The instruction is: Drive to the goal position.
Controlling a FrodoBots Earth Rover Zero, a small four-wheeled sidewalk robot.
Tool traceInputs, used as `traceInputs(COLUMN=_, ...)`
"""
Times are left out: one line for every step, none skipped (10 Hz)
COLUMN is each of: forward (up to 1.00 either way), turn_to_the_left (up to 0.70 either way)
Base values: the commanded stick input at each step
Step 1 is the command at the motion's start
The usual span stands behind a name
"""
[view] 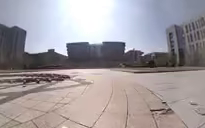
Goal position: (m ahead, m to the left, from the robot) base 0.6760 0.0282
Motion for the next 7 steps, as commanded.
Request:
traceInputs(forward=0.7, turn_to_the_left=0.0)
traceInputs(forward=0.7, turn_to_the_left=0.0)
traceInputs(forward=0.7, turn_to_the_left=0.0)
traceInputs(forward=0.7, turn_to_the_left=0.0)
traceInputs(forward=0.7, turn_to_the_left=0.0)
traceInputs(forward=0.7, turn_to_the_left=0.0)
traceInputs(forward=0.7, turn_to_the_left=0.0)
